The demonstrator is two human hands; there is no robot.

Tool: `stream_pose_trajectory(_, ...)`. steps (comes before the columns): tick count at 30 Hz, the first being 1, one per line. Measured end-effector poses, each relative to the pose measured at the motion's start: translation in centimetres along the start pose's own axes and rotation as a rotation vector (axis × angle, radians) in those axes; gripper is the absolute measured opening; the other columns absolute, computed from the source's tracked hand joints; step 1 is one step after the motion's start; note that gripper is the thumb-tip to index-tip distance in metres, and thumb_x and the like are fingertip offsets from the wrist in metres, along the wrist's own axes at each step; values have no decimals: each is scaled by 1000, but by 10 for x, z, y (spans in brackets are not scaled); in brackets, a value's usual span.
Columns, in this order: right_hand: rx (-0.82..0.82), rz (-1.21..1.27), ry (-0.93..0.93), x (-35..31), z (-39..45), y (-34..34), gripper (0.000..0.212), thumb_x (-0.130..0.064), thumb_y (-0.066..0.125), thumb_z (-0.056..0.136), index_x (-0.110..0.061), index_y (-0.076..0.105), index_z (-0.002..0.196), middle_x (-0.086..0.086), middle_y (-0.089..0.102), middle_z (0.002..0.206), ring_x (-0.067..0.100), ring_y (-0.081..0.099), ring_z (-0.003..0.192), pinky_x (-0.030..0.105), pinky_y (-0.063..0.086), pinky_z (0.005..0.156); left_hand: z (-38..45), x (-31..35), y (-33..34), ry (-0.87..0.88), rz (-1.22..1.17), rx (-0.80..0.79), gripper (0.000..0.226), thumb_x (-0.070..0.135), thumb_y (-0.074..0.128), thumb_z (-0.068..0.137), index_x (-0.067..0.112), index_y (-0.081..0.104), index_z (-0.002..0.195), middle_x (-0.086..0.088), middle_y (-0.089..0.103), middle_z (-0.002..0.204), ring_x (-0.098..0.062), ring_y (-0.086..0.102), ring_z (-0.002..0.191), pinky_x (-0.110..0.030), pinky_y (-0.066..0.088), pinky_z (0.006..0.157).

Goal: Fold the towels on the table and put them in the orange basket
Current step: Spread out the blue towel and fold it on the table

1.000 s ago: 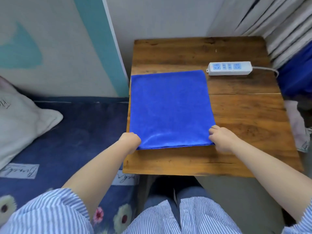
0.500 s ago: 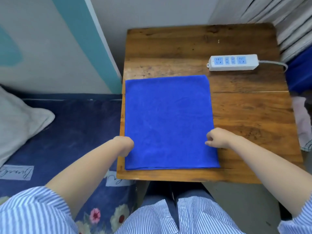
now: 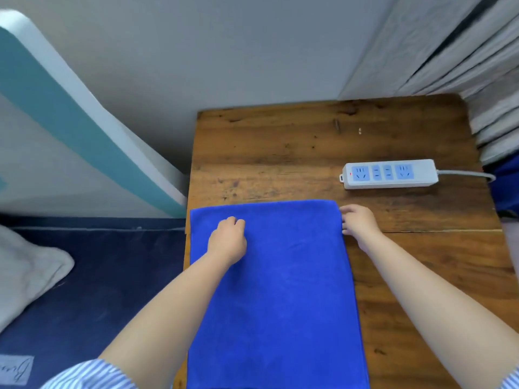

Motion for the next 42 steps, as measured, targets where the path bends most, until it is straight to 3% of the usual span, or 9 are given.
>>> stream_pose_trajectory(2, -64, 56, 49, 0, 4, 5, 37, 5, 32, 88, -7, 57, 112, 6, 57, 75, 16, 51, 56, 21, 39, 49, 10, -5, 1, -27, -57, 25, 31, 11, 38, 91, 6, 45, 121, -9, 45, 125, -27, 44, 113, -36, 44, 84)
stream_pose_trajectory(5, -136, 131, 46, 1, 5, 13, 31, 1, 39, 90, -15, 55, 111, 4, 59, 74, 9, 55, 47, 15, 42, 40, 20, -14, 3, -41, -85, 56, 34, 11, 39, 91, 7, 44, 125, -7, 42, 129, -25, 42, 117, -36, 46, 88)
stream_pose_trajectory(8, -61, 169, -10, -2, 6, 16, 27, 3, 43, 87, -13, 56, 104, 6, 62, 81, 12, 57, 58, 15, 42, 42, 25, -21, 4, -32, -83, 84, 35, 11, 40, 91, 8, 45, 126, -5, 42, 131, -23, 40, 119, -35, 45, 90)
stream_pose_trajectory(13, 91, -254, -387, -19, 1, 22, 33, 7, 44, 83, -2, 62, 109, 14, 60, 102, 15, 50, 85, 21, 37, 72, 29, -21, 1, -1, -90, 91, 35, 10, 40, 92, 8, 47, 126, -5, 45, 130, -22, 41, 117, -33, 44, 90)
stream_pose_trajectory(18, 84, -618, -581, -18, 4, 32, 25, -6, 54, 85, 1, 60, 109, 16, 55, 103, 28, 50, 99, 29, 37, 75, 30, -24, -1, 9, -89, 82, 34, 9, 40, 92, 8, 48, 125, -6, 46, 127, -22, 43, 115, -33, 46, 88)
stream_pose_trajectory(23, 196, -778, -748, -26, 2, 19, 16, 2, 49, 83, 7, 63, 88, 23, 60, 89, 36, 55, 86, 33, 34, 60, 31, -25, -1, 16, -82, 68, 35, 10, 41, 92, 8, 48, 126, -6, 45, 128, -23, 42, 116, -34, 45, 90)
stream_pose_trajectory(32, -91, -779, -641, -31, 21, 14, 21, -9, 47, 87, -7, 63, 100, 11, 67, 99, 27, 59, 91, 25, 35, 65, 34, -26, -2, 30, -78, 42, 36, 10, 41, 93, 10, 46, 129, -5, 43, 132, -22, 40, 120, -34, 44, 95)
stream_pose_trajectory(38, 29, -951, -721, -39, 18, 15, 13, -4, 46, 84, -2, 59, 85, 14, 64, 89, 31, 59, 83, 28, 33, 57, 35, -27, -2, 42, -82, 36, 36, 9, 41, 93, 10, 47, 128, -5, 42, 133, -21, 39, 120, -31, 43, 96)
stream_pose_trajectory(42, 12, -981, -819, -41, 17, 10, 17, 1, 47, 80, 0, 60, 91, 15, 60, 94, 33, 56, 85, 32, 38, 59, 37, -28, -2, 43, -75, 26, 36, 10, 42, 92, 11, 47, 128, -4, 41, 134, -22, 38, 121, -32, 43, 94)
Point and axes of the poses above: each hand's wrist, its own z-axis towards the middle knuckle, its own y-axis out of the palm, x = y × z, the point moved 5 cm from there along z, towards the middle knuckle
